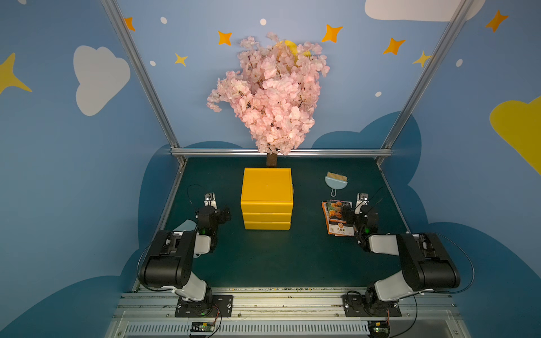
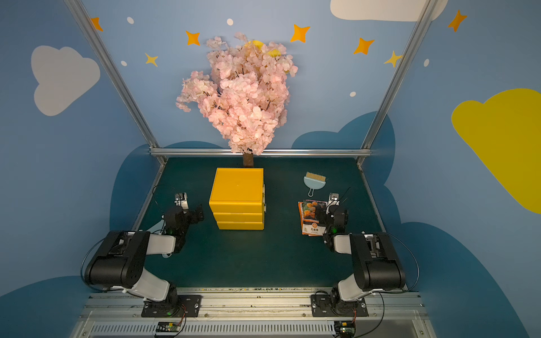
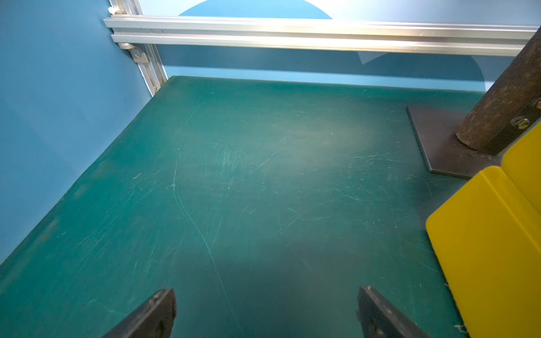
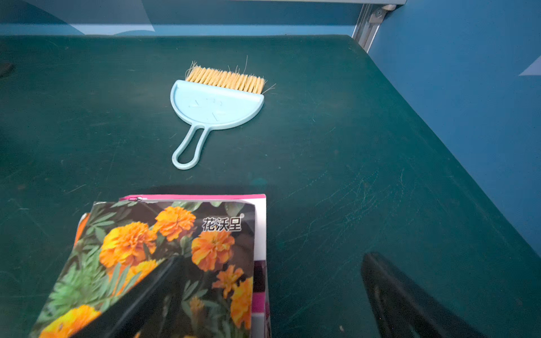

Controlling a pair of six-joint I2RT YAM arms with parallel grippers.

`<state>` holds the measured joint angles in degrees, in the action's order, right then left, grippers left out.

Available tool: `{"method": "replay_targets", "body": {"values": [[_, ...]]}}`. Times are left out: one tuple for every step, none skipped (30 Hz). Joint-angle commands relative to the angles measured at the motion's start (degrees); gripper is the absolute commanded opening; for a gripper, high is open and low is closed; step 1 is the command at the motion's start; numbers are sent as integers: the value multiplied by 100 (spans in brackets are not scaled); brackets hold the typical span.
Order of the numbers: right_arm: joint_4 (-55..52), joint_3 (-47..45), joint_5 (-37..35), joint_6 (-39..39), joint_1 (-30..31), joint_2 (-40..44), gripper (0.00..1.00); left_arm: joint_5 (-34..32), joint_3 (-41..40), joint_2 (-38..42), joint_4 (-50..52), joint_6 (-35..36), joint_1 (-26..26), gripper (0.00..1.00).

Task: Take the seed bags out of the drawer
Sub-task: Reset both arms

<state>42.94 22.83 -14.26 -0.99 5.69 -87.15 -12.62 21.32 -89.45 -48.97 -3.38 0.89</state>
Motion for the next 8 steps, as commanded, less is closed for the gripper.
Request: {"method": "replay_targets", "body": {"values": [[-691,338,157,59,-40,239,98,-45,70,94,24,39,1,100],[-735,354,191,81,-49,243,98,-42,71,95,20,39,-1,100],[-724,359,198,74,-61,239,99,-43,65,83,19,39,1,100],[-721,354,207,75,-68,241,98,-44,68,85,20,39,0,100],[-725,350,214,73,-63,243,98,-45,67,93,21,39,-1,100],[-724,346,221,73,-65,246,98,-47,71,94,19,39,-1,100],[-708,343,227,73,-75,245,98,-47,68,93,19,39,5,100],[-669,316,223,73,-69,270,98,-44,65,99,19,39,12,100]]}}
